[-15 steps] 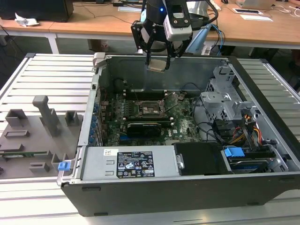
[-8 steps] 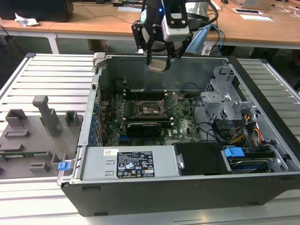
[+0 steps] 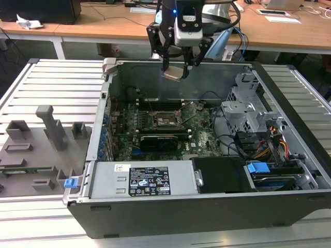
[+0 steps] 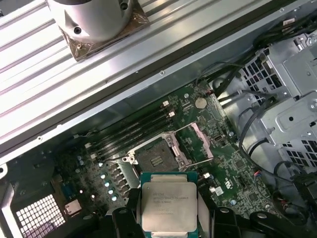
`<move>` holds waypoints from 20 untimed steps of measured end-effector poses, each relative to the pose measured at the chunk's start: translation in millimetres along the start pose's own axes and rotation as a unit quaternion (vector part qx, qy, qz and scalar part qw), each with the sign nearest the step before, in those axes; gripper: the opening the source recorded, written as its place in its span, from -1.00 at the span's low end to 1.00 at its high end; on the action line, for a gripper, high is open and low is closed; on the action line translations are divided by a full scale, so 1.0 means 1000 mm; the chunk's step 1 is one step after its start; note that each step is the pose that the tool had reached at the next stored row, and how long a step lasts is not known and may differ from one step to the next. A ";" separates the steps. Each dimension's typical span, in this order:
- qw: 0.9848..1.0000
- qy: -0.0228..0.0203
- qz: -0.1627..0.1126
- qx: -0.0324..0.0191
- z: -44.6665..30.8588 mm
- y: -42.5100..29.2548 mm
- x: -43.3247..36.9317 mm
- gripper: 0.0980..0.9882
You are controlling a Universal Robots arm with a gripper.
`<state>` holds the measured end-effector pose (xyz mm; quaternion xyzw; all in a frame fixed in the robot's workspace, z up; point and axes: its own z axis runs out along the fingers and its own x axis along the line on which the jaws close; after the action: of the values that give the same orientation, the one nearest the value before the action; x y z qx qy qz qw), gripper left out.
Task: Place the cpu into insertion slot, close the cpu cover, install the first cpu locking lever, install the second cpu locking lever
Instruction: 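Place the cpu into insertion slot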
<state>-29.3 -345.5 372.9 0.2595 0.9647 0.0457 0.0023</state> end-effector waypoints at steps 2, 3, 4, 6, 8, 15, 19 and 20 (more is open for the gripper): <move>1.000 -0.001 0.011 0.000 0.0003 0.0000 0.0000 0.00; 1.000 -0.001 0.017 0.000 0.0005 -0.0001 0.0000 0.00; 1.000 -0.002 0.024 0.000 0.0008 -0.0001 0.0000 0.00; 0.999 -0.003 0.034 -0.001 0.0013 -0.0001 0.0000 0.00; 0.999 -0.004 0.040 -0.001 0.0014 -0.0002 0.0000 0.00; 0.998 -0.006 0.070 -0.001 0.0024 -0.0003 0.0000 0.00; 0.994 -0.009 0.104 -0.002 0.0032 -0.0003 -0.0001 0.00; 0.994 -0.010 0.109 -0.002 0.0033 -0.0003 -0.0001 0.00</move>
<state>-29.3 -345.6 369.6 0.3639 0.9303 0.0451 0.0073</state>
